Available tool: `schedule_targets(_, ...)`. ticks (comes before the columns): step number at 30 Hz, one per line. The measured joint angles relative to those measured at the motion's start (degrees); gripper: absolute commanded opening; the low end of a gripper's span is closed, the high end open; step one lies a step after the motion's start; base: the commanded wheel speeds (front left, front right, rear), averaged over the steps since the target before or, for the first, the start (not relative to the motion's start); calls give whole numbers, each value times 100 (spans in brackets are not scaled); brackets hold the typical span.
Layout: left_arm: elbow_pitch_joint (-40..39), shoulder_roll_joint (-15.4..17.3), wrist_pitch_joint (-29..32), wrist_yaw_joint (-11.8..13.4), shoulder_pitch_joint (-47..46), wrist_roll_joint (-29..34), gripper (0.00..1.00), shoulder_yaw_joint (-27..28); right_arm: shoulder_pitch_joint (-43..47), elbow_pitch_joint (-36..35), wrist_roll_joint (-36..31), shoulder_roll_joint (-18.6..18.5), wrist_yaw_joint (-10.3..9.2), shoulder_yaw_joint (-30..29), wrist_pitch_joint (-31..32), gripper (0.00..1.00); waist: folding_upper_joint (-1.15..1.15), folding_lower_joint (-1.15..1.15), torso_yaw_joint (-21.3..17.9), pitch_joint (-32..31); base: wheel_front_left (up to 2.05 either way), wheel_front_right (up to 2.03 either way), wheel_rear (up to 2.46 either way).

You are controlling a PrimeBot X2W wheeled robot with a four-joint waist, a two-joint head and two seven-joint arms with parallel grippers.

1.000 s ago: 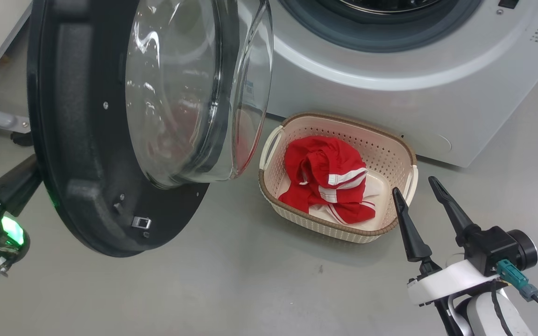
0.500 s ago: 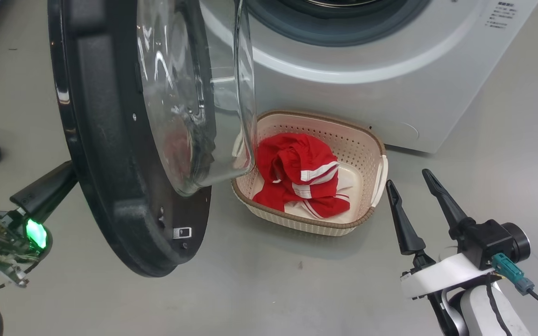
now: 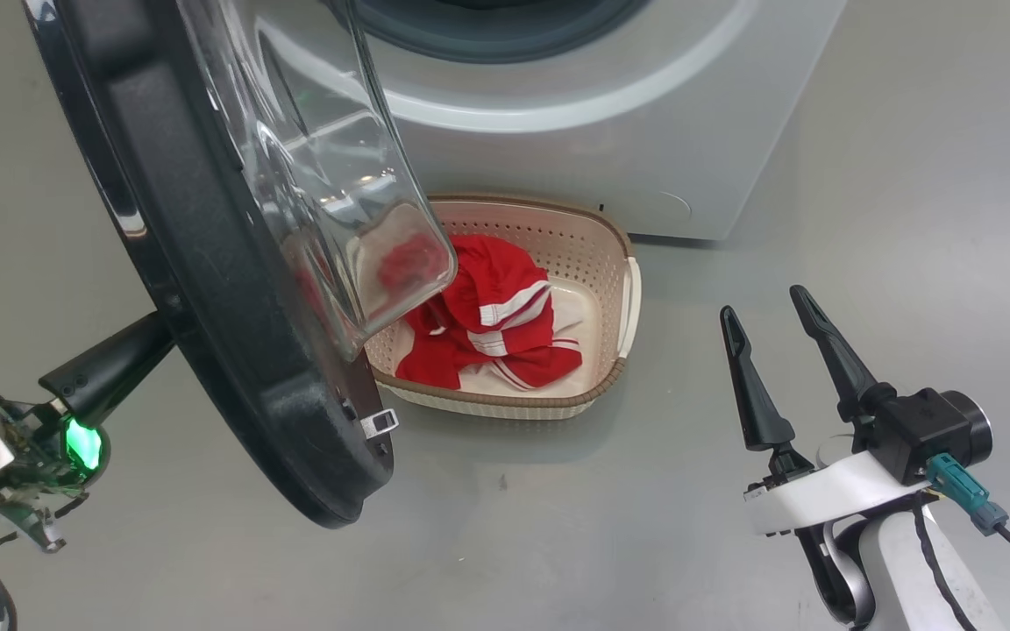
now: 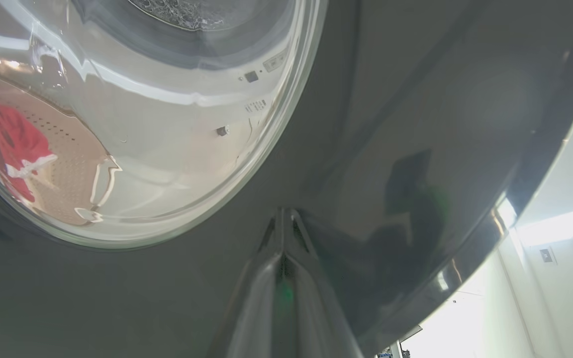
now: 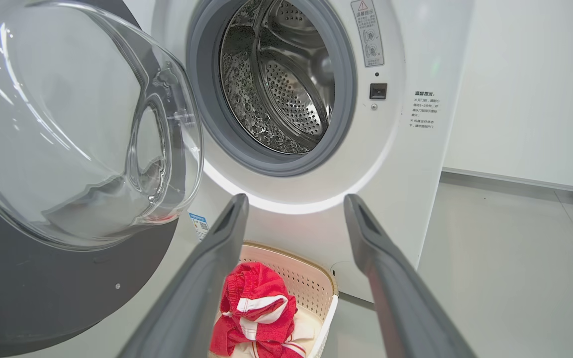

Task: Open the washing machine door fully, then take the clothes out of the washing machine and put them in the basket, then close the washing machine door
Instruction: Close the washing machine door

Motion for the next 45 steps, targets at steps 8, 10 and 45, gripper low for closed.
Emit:
schedule_targets(8, -23, 0, 0, -1, -8, 92, 0, -21, -105, -4, 60, 18, -1, 12, 0, 100, 0, 0, -494, 158, 0, 0, 0)
schedule_targets(10, -23, 0, -1, -1, -16, 94, 0, -27, -121, -5, 74, 21, -9, 12, 0, 100, 0, 0, -612, 189, 0, 0, 0)
schedule_targets(45, 253, 57, -231, 890, -2134, 153, 0, -74, -625, -260, 624, 64, -74, 233, -1, 100, 0, 0, -2088, 1211, 0, 0, 0)
